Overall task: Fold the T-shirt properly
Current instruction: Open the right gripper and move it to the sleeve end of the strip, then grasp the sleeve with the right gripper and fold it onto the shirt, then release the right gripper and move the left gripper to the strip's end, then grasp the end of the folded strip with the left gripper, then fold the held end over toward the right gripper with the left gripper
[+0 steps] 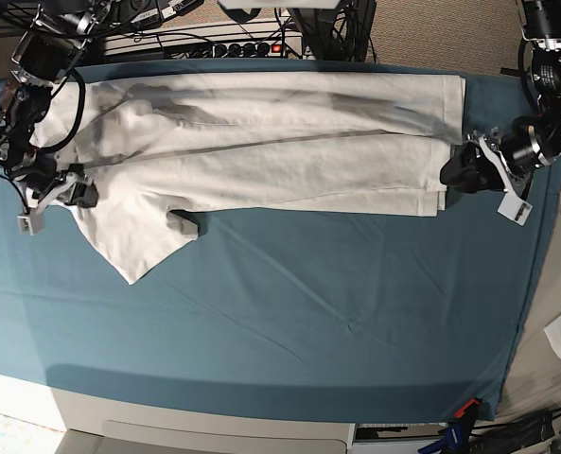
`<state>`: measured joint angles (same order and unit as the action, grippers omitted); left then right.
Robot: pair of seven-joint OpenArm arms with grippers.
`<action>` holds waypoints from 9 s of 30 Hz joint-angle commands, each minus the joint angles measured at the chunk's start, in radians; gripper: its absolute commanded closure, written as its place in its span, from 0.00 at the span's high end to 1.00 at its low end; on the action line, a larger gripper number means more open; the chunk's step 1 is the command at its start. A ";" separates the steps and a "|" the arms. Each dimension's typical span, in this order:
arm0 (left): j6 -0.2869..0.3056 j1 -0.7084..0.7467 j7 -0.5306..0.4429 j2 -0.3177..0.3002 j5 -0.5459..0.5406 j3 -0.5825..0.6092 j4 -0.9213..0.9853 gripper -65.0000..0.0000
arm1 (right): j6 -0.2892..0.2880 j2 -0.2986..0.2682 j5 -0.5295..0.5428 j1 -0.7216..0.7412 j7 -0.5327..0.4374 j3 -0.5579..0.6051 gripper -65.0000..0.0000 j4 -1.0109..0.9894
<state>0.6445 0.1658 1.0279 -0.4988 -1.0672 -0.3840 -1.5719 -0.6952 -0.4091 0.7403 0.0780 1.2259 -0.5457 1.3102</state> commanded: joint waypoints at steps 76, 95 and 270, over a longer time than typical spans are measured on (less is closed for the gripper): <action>0.003 -0.013 -0.034 -0.003 0.002 -0.009 -0.017 0.39 | 0.140 0.050 -0.289 0.158 0.064 0.420 0.00 0.224; 0.003 -0.013 -0.034 -0.002 0.001 -0.009 -0.017 0.39 | 0.151 0.174 -0.338 -0.388 -0.011 0.420 0.00 0.747; -0.156 -0.153 -0.175 0.485 0.396 0.773 -0.208 0.00 | 0.380 0.338 -0.454 -0.355 -0.231 -0.216 0.38 0.724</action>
<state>0.4820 0.0265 0.8825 -0.0250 -0.6514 0.3897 -1.7649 -0.3138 -0.0605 0.2848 -0.2802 1.0199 -0.7570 2.0174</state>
